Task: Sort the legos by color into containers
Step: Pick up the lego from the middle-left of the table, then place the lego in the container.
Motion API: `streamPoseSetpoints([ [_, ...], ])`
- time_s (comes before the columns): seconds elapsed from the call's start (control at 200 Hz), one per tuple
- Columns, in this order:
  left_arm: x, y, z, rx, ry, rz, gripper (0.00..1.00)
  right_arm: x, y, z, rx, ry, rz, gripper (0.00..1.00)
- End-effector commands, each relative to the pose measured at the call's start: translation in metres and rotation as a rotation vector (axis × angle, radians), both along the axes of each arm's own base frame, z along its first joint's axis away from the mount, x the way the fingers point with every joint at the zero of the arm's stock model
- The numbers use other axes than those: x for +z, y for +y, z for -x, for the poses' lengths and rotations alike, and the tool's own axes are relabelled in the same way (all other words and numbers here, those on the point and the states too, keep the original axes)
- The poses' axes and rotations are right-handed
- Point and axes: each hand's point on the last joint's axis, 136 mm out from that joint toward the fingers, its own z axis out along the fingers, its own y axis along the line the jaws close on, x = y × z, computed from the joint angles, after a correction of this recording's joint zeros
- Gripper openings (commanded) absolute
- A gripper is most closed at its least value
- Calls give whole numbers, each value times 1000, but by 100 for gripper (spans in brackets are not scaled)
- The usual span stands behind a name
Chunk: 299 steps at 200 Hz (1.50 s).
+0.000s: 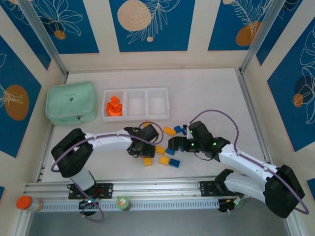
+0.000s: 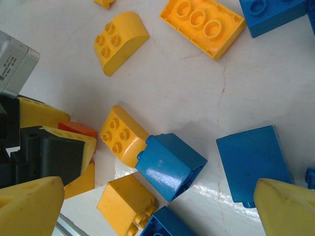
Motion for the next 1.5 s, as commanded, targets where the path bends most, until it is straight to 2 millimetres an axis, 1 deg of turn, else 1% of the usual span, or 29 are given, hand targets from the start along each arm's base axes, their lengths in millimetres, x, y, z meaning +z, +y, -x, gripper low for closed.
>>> streamPoseSetpoints([
  [0.0,-10,1,6,8,16,-6,64,4,2,2,11,-5,-28,99],
  [0.115,-8,0,5,8,8,4,54,7,3,0,13,-7,-33,99],
  [0.2,-4,1,3,7,-1,0,52,8,3,0,15,-10,-34,99],
  [0.31,5,0,-1,6,-28,9,51,12,4,-2,22,-18,-38,99],
  [0.42,24,0,-7,-8,-74,28,51,22,6,-5,33,-35,-39,99],
  [0.535,53,10,-22,-16,-152,5,51,36,10,-12,46,-61,-57,99],
  [0.72,100,38,-63,44,-272,12,48,55,21,-22,76,-94,-93,99],
  [0.805,122,52,-89,82,-327,28,47,61,27,-27,89,-101,-104,99],
  [0.915,144,73,-125,139,-377,30,47,67,36,-34,105,-105,-118,99],
  [1.03,160,99,-163,207,-427,-12,47,72,45,-41,115,-112,-129,99],
  [1.13,164,120,-195,282,-437,-19,47,74,49,-46,118,-122,-132,99],
  [1.22,160,135,-220,334,-441,-26,47,75,51,-50,119,-126,-127,99],
  [1.28,153,145,-234,364,-424,-26,47,74,52,-51,121,-125,-121,99],
  [1.375,136,161,-253,408,-399,-44,47,73,53,-54,123,-126,-112,99],
  [1.49,115,168,-269,426,-357,-43,49,74,54,-57,124,-128,-106,99],
])
